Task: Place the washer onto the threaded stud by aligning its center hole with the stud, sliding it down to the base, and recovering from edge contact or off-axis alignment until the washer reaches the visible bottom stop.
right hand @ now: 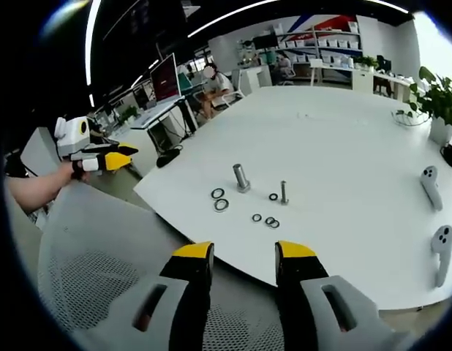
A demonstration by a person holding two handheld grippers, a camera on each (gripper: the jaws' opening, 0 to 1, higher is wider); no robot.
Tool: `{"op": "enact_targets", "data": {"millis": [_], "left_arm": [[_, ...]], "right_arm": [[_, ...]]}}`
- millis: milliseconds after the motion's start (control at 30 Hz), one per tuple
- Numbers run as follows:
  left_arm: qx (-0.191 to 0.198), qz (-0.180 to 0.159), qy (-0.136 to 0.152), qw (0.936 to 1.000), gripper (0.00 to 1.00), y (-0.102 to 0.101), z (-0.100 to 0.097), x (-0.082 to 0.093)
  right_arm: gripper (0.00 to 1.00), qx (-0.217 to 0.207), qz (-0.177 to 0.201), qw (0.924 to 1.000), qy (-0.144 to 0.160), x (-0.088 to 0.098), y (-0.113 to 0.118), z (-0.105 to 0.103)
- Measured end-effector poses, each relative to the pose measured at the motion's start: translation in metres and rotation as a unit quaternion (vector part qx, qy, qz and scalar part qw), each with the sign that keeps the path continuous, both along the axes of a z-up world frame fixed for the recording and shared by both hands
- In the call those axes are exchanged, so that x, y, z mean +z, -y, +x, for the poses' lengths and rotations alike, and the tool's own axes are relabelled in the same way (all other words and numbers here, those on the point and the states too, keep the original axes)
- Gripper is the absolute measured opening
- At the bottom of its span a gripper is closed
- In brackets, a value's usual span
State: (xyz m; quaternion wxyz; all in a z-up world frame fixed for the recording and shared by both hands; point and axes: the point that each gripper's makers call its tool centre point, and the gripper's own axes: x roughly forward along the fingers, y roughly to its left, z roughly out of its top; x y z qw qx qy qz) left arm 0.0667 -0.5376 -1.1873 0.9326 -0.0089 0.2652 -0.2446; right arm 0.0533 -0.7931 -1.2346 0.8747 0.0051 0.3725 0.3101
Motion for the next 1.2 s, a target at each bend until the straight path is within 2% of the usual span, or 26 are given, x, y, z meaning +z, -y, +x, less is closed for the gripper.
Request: {"op": "enact_targets", "data": {"millis": [133,533,1200], "left_arm": [[-0.004,0.002,-0.002,1.0,0.35,0.0012,-0.0006,-0.0013],[-0.001,0.006,-0.001,1.0,0.35,-0.0001,-0.0004,-0.0016],[0.001,0.01,-0.008,0.9999,0.35,-0.0023,-0.0004,-0.0049]], "right_arm": [[0.39,-0.002,-0.015,0.9999,0.004,-0.0014,0.0038,0.0012],[0.39,-0.003,-0.009,0.9999,-0.005,-0.0032,0.0033,-0.0007],[0.4,-0.015,-0.001,0.9999,0.001,-0.0013,0.0059,0.0026]]}}
